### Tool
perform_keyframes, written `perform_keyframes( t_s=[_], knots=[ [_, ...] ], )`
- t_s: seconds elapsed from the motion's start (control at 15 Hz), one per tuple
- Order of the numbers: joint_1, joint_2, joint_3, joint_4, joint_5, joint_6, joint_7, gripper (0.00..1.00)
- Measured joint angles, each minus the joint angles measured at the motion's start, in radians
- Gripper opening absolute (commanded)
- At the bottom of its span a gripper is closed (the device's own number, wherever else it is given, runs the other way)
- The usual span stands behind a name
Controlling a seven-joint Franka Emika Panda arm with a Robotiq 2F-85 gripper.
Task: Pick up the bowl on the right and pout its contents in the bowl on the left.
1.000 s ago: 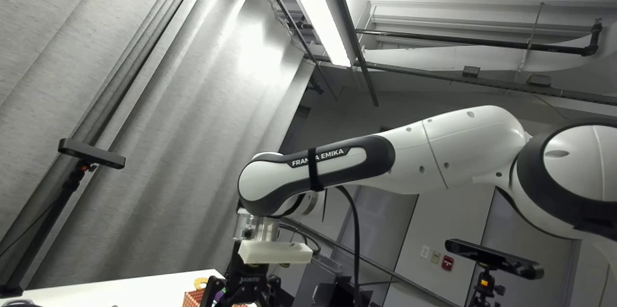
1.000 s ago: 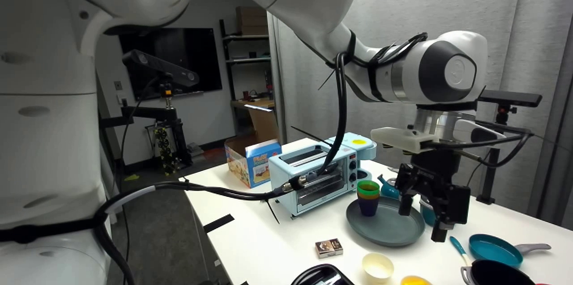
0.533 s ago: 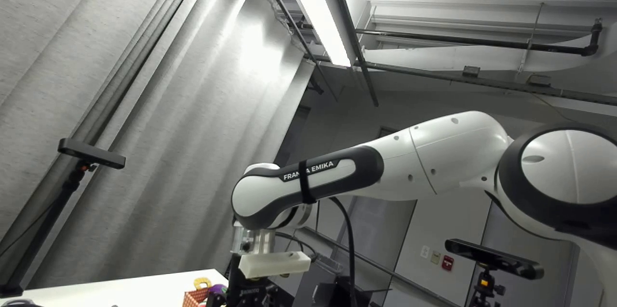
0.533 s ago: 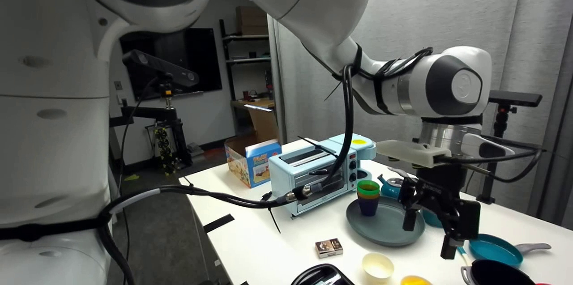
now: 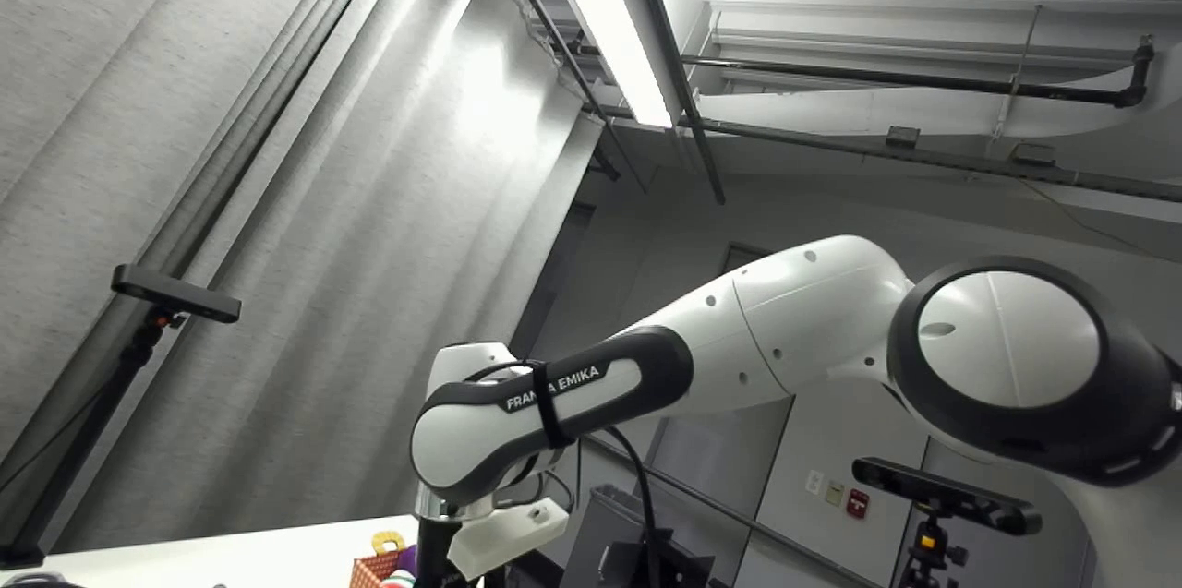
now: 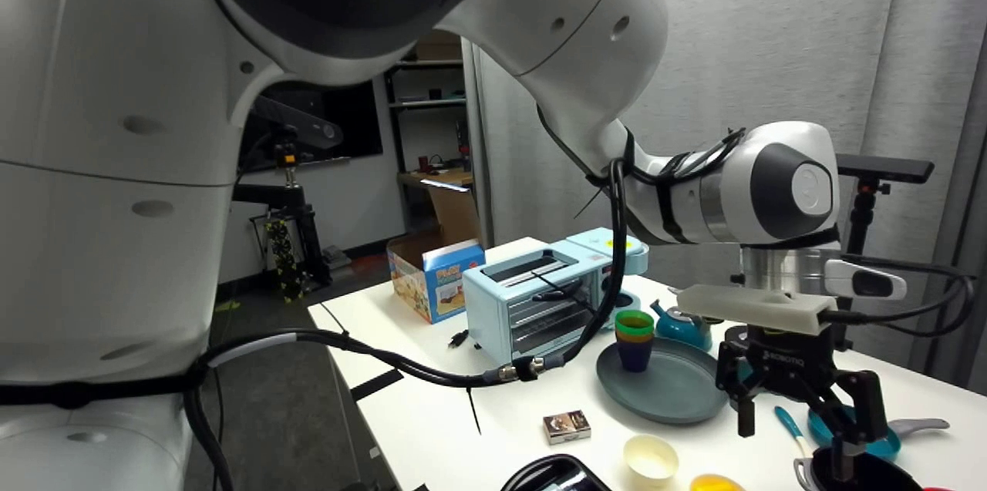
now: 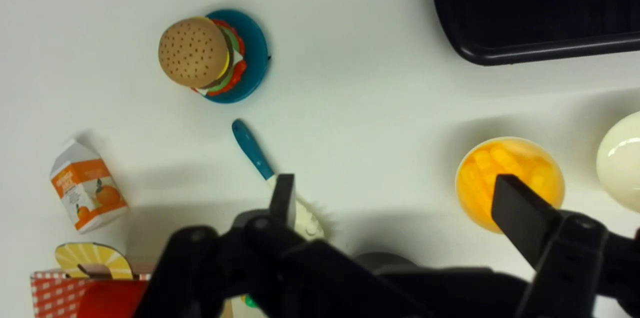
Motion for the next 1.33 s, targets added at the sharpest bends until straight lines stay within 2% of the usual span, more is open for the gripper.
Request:
perform_keyframes(
  t_s=[0.47, 0.87, 1.07, 1.33],
  knots=[
    [-0.001, 0.067, 0.0, -0.001, -0.006, 0.228, -0.13, 1.0],
    [-0.027, 0.14, 0.013, -0.008, 0.069, 0.394, -0.218, 1.0],
    [-0.04, 0.167, 0.026, -0.022, 0.109, 0.443, -0.251, 1.0],
    [-0.042, 0.187, 0.04, -0.029, 0.128, 0.452, -0.259, 1.0]
  ],
)
